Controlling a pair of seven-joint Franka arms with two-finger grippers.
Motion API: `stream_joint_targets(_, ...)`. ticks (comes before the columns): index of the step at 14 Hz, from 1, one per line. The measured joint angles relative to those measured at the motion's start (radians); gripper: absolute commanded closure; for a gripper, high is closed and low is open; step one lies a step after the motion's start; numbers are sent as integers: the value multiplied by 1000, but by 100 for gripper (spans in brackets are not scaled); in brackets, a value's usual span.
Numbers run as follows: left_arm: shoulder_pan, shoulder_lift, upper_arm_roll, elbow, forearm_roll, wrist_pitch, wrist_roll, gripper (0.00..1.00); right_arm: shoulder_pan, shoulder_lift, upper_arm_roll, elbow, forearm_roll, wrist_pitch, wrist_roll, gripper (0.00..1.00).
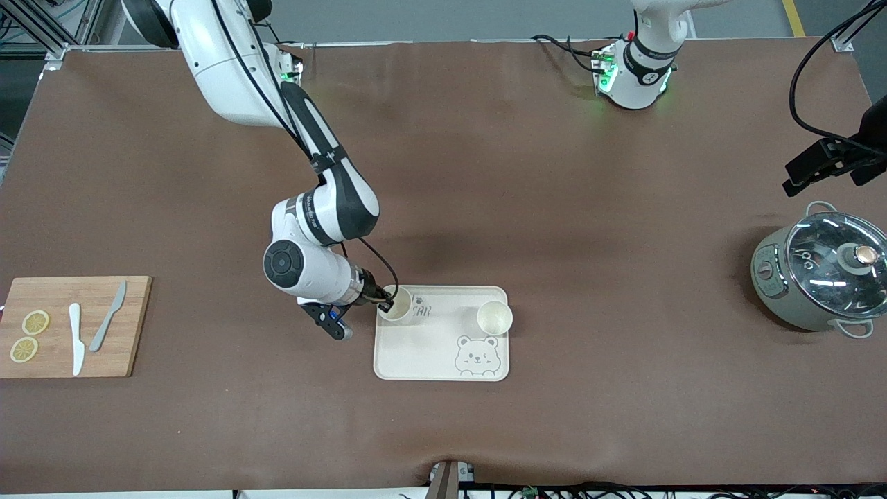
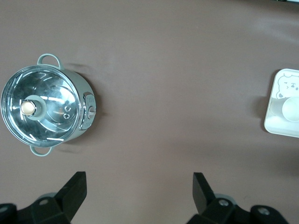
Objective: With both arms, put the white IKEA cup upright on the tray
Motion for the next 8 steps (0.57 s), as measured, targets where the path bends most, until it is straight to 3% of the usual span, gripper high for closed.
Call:
stream_joint_targets(4, -20, -21, 6, -4, 0, -5, 40, 0, 0, 10, 0, 0, 0, 9, 6, 62)
stream_joint_targets(5, -51, -30, 28, -11, 0, -8, 40, 0, 0, 12, 0, 0, 0, 12, 8, 48)
stream_joint_targets(6, -94, -40, 62, -21, 0, -10, 40, 0, 0, 14, 0, 0, 0, 13, 9, 5)
stream_joint_targets(8, -157, -64, 108, -53, -3, -9, 40, 0, 0, 16, 0, 0, 0, 14, 11, 0)
